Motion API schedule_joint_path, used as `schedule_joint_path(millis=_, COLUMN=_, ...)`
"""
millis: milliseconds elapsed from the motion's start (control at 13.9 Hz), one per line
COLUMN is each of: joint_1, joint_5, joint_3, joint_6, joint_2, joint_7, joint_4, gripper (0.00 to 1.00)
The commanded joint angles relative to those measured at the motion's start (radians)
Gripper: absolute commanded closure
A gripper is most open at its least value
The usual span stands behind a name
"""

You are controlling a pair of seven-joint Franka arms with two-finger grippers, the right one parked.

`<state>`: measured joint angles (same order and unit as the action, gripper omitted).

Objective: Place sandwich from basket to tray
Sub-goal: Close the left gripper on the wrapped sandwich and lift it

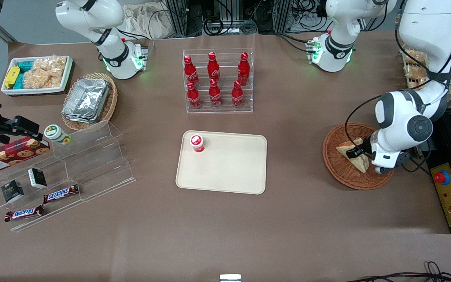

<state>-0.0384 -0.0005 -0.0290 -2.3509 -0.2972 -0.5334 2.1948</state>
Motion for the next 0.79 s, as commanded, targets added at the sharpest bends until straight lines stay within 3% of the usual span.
schedule_joint_path(millis=0, joint_1=0.000, joint_5=-0.001, joint_3=0.000, joint_6=-0.019, joint_2=-0.007, joint_7=-0.060, joint_4=-0.009, gripper=0.57)
schedule_joint_path(millis=144, joint_1=0.003, joint_5=-0.003, joint_3=-0.002, joint_6=-0.016, joint_2=-0.003, joint_7=-0.074, joint_4=-0.020, gripper=0.82)
schedule_joint_path(millis=505, joint_1=0.011, joint_5=0.007, joint_3=-0.055, joint_6=0.036, joint_2=0.081, joint_7=-0.116, joint_4=-0.125, gripper=0.87)
schedule_joint_path(millis=721, joint_1=0.011, joint_5=0.008, joint_3=-0.115, joint_6=0.323, joint_2=0.119, joint_7=-0.102, joint_4=-0.341, gripper=0.87)
